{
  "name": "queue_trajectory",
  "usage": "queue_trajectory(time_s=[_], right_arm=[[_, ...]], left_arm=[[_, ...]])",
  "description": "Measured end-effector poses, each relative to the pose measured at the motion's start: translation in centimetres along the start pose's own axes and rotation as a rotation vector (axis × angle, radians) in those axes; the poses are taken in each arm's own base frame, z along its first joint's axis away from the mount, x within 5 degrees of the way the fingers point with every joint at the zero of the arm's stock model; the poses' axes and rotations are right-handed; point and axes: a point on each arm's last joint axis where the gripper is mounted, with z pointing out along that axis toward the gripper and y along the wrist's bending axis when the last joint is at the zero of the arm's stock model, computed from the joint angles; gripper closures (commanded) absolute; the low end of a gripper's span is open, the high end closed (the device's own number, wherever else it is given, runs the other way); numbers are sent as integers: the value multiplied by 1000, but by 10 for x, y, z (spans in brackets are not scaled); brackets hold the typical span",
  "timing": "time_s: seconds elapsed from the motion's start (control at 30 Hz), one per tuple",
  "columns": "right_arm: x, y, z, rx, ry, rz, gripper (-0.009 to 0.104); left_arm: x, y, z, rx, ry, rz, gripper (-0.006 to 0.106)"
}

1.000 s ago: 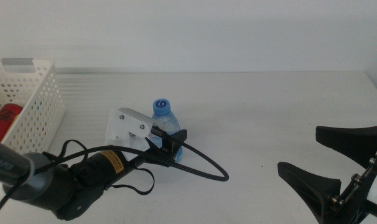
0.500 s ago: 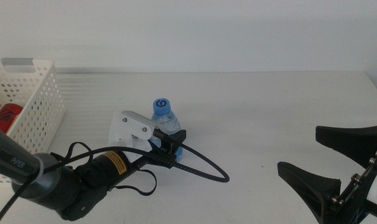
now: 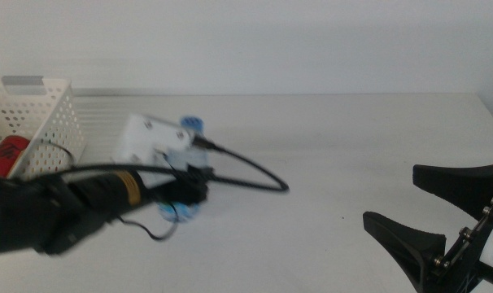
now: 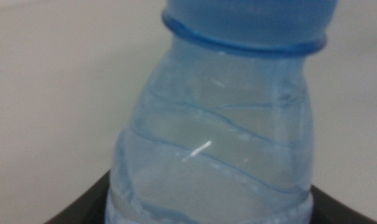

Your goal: Use arms to grab the bottles and put them into the dustbin to the left of the table.

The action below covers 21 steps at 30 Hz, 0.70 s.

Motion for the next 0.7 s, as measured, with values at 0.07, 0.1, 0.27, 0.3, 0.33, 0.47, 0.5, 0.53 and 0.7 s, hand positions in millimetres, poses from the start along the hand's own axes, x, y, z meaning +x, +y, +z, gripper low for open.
queue_trajectory(time_s=[0.07,0.1,0.27,0.3,0.33,0.47,0.5,0.53,0.7], right_arm=[[0,0,0,0,0,0,19],[0,0,0,0,0,0,19],[0,0,0,0,0,0,19],[0,0,0,0,0,0,19],[0,0,0,0,0,0,19],[0,0,0,0,0,0,19],[0,0,0,0,0,0,19],[0,0,0,0,0,0,19],[0,0,0,0,0,0,19]], left_arm=[[-22,2,-15,-54,9,25,105],[-33,3,-23,-82,14,32,105],[-73,8,-52,-196,41,38,105],[-79,9,-57,-221,56,36,105],[-86,12,-62,-244,62,31,105],[-110,33,-81,-350,156,-4,105],[-117,39,-86,-367,179,-6,105],[-121,46,-91,-380,198,5,105],[-150,74,-120,-383,248,-22,105]])
